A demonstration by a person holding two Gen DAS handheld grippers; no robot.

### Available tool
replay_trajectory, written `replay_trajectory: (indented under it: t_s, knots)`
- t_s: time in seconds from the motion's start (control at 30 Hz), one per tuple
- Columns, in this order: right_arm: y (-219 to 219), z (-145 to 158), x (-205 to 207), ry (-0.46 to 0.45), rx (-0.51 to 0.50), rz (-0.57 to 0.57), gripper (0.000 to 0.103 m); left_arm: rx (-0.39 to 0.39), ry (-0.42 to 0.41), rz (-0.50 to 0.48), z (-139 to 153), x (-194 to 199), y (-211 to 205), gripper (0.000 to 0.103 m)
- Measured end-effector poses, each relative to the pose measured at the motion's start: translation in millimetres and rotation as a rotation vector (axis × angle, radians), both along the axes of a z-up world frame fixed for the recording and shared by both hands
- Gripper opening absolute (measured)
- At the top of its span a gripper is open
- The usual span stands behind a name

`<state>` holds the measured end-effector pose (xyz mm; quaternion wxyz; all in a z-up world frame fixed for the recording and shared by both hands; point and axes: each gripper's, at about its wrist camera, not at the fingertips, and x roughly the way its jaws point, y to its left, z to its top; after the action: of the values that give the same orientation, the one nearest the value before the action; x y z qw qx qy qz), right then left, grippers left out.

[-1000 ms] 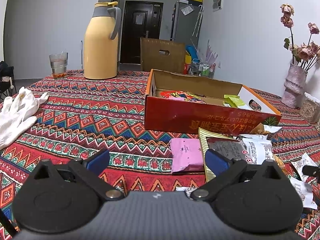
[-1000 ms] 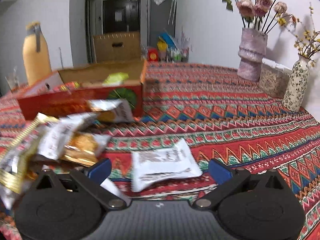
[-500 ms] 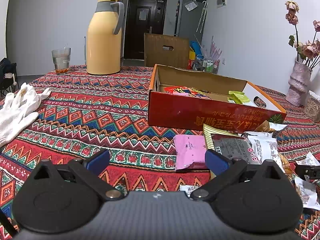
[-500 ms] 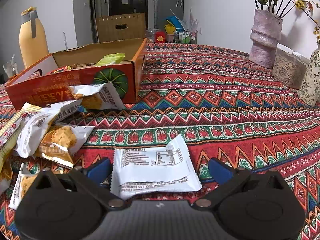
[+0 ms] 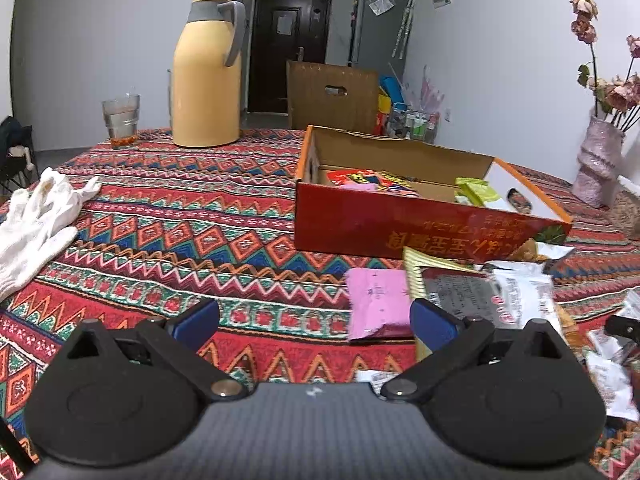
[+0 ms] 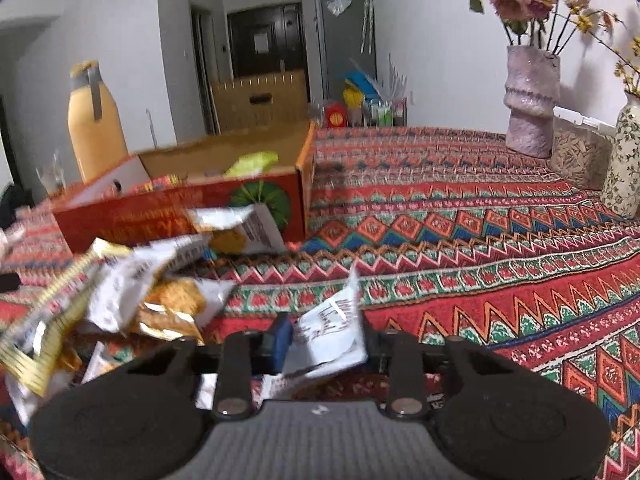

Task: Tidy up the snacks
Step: 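Grasp a silver-and-gold bar with the left gripper while the right gripper grasps a white packet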

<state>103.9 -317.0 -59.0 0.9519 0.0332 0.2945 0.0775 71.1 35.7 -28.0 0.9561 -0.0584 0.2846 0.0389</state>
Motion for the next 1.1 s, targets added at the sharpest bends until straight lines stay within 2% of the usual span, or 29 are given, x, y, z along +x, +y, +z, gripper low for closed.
replay_trajectory:
  t_s: [0.07, 0.2, 0.4, 0.57, 0.8, 0.83, 0.97, 1.1]
  knots:
    - [0, 2, -2, -0.019, 0.022, 0.001, 0.019, 0.003, 0.006, -0.011, 4, 0, -4, 0.103]
    - [-2, 5, -8, -0.062, 0.078, -0.001, 0.011, 0.016, -0.004, -0.050, 14, -2, -19, 0.103]
    - [-8, 11, -18, -0.142, 0.132, -0.020, 0.009, -0.003, 0.038, -0.115, 21, 7, -42, 0.103]
    - [-13, 10, -19, -0.150, 0.160, -0.011, 0.009, -0.022, 0.109, -0.160, 18, 19, -60, 0.103]
    - [-15, 6, -19, -0.149, 0.198, 0.005, 0.010, -0.003, 0.213, -0.151, 4, 35, -78, 0.103]
    - [-16, 5, -20, -0.150, 0.201, 0.007, 0.010, -0.005, 0.224, -0.153, 2, 36, -79, 0.102]
    - [-16, 4, -19, -0.148, 0.214, 0.011, 0.010, 0.000, 0.259, -0.168, -4, 39, -84, 0.078]
    - [-17, 3, -20, -0.150, 0.218, 0.016, 0.010, 0.016, 0.268, -0.170, -8, 40, -86, 0.076]
